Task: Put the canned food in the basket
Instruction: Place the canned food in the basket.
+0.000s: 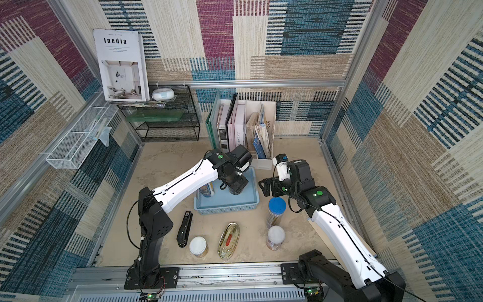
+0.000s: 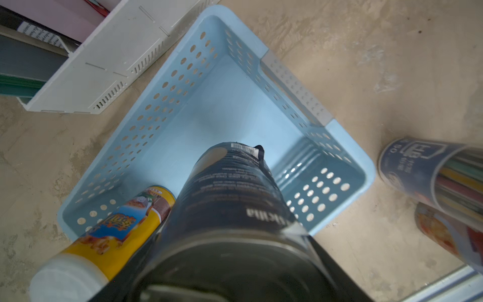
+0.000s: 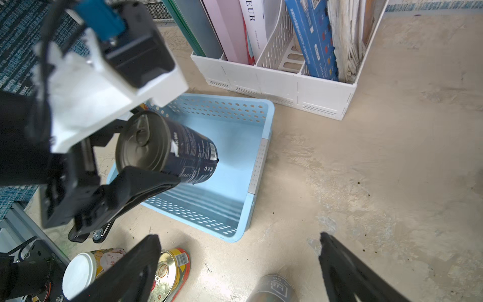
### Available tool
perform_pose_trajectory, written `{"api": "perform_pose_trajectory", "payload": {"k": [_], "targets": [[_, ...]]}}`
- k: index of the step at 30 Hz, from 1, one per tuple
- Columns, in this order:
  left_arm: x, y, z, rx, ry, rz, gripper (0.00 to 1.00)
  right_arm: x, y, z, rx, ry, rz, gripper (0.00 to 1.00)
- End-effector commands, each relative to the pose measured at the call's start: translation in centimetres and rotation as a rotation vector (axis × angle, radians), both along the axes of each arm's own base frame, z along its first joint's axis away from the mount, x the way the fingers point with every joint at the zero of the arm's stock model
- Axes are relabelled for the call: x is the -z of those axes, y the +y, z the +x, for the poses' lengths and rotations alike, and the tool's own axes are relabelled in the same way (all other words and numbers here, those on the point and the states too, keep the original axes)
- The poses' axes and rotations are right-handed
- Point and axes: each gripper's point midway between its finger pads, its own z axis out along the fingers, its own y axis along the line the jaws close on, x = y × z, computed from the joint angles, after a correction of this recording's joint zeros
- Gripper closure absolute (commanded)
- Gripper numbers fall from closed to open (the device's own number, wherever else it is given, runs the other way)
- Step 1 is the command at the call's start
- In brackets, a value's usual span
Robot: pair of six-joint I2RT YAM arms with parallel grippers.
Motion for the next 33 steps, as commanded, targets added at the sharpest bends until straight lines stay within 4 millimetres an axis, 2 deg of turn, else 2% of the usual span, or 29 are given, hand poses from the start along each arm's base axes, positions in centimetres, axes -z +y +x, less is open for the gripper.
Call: {"api": "perform_pose_trajectory", "payload": {"k": [1,12,25,30,33], "targets": [[0.1,0.1,2.2,-0.02,-0.048,-0.009,0.62,-0.3,0.2,0.5,-0.004,-0.026,0.003,0.01],[3.9,2.7,5.7,-0.12,-0.06,-0.038,0.62,0.5,0.2,0.6,-0.003,-0.01,-0.001,0.01],[6.9,4.7,8.2,-0.181,-0.05,-0.018,0.59,0.9,-0.1,0.0,0.002,-0.001,-0.009,0.01],[7.4,5.6,8.6,-0.207,-0.057,-0.017,0.45,0.5,-0.8,-0.8,0.017,-0.01,-0.023,0.01],[7.6,5.8,8.6,-0.217,-0.049,-0.023,0.26,0.5,-1.1,-1.3,0.022,-0.004,-0.028,0.01]]}}
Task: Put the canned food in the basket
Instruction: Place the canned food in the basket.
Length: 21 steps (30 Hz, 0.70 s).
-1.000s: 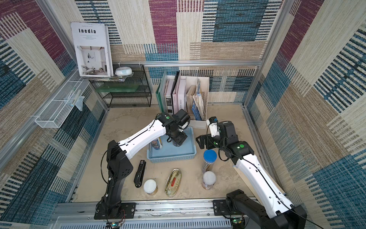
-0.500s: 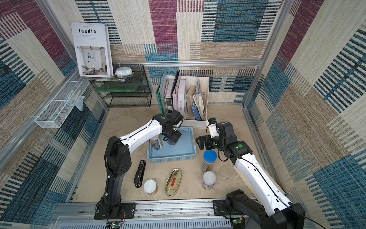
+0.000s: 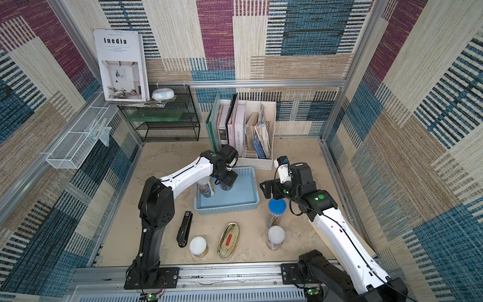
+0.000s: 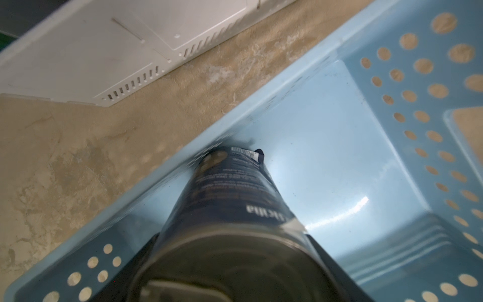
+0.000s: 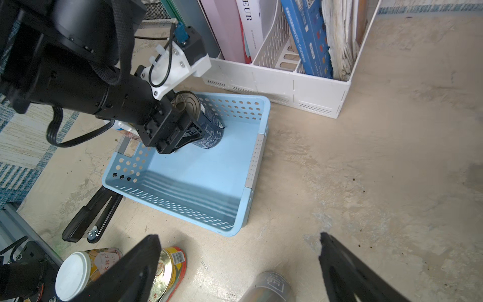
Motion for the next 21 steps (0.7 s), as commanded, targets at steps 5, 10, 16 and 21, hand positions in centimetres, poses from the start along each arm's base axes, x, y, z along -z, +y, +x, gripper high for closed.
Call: {"api": "perform_pose_trajectory", "payload": {"k": [5,10,16,21], "targets": [[-1.1,0.6,1.1,-0.047,-0.071,-0.009,0.03,0.0,-1.9,-1.3,0.073,0.056,-0.062,0.01],[-2.9,0.7,1.0,-0.058,-0.1,-0.042,0.01,-3.0,-3.7,-2.6,0.143,0.06,-0.09,0.01],[-5.6,0.4,0.3,-0.073,-0.122,-0.117,0.01,-5.2,-4.6,-6.1,0.163,0.12,-0.064,0.01],[-7.2,0.3,-0.5,-0.075,-0.132,-0.163,0.0,-3.2,-5.1,-10.6,0.149,0.229,-0.018,0.01]]}}
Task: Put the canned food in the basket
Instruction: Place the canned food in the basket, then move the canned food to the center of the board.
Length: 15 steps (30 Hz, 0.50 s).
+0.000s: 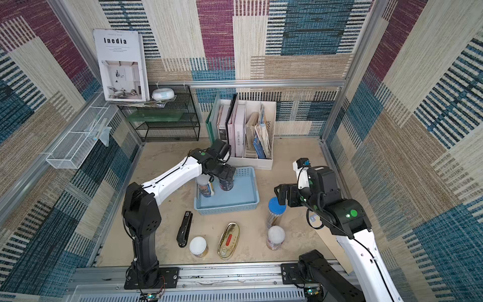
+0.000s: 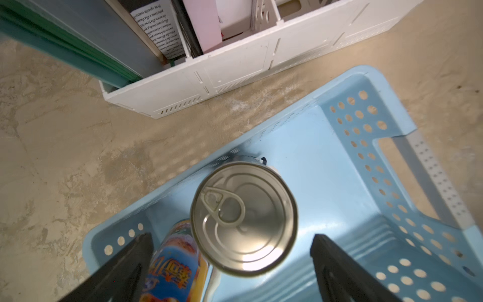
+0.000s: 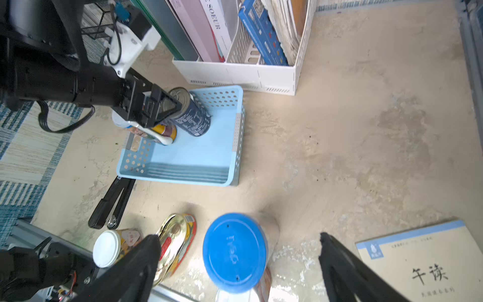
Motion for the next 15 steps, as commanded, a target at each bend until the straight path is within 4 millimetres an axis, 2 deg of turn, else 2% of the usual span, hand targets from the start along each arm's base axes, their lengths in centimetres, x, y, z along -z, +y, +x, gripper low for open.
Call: {"api": "perform_pose_trajectory", "payload": {"k": [1,4,7,15], "targets": [[-1.1,-0.6,-0.2,0.0,-0.014,-0.049,0.0,3.1,-0.7,-4.2,0.007,0.173,0.012,0.01],[-2.1,-0.4,-0.5,0.0,-0.027,-0.064,0.01,4.4,-1.2,-6.6,0.008,0.241,0.017,0.01],[-2.9,-0.2,-1.0,-0.001,-0.038,-0.073,0.01,5.7,-0.6,-8.4,-0.019,0.301,0.063,0.01],[-3.8,0.5,-1.4,-0.009,-0.054,-0.066,0.01,8.9,-0.2,-9.6,-0.023,0.38,0.097,0.01]]}}
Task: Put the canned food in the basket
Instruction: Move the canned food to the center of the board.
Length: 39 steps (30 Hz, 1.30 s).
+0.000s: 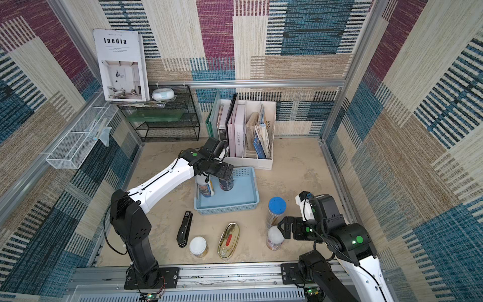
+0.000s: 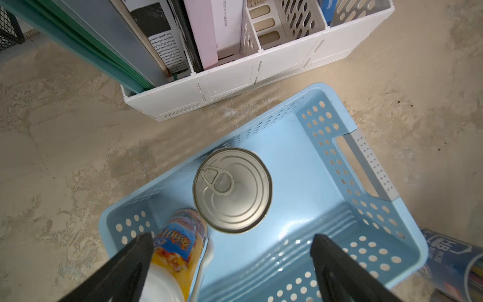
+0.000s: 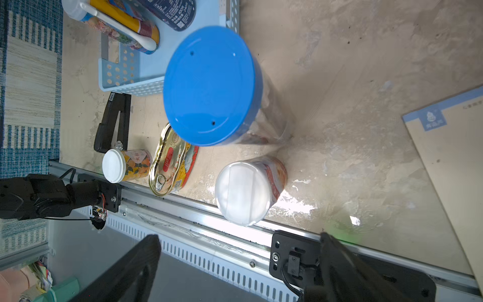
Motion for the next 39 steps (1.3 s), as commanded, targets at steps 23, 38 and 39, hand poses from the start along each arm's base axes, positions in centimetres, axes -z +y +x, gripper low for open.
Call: {"api": "perform_pose_trajectory", "payload": {"k": [23,38,39], "targets": [[0.1,0.6,0.6,-0.019,-0.007,0.032,0.01,4.2,2.0,0.4,-0.1,0.152,-0.061,0.01],[0.4,1.0,0.5,-0.019,0.004,0.038,0.01,7.4,3.2,1.3,-0.138,0.204,-0.197,0.01],[0.4,1.0,0.4,-0.02,0.004,0.036,0.01,7.8,3.1,1.1,-0.138,0.211,-0.213,0.01]]}}
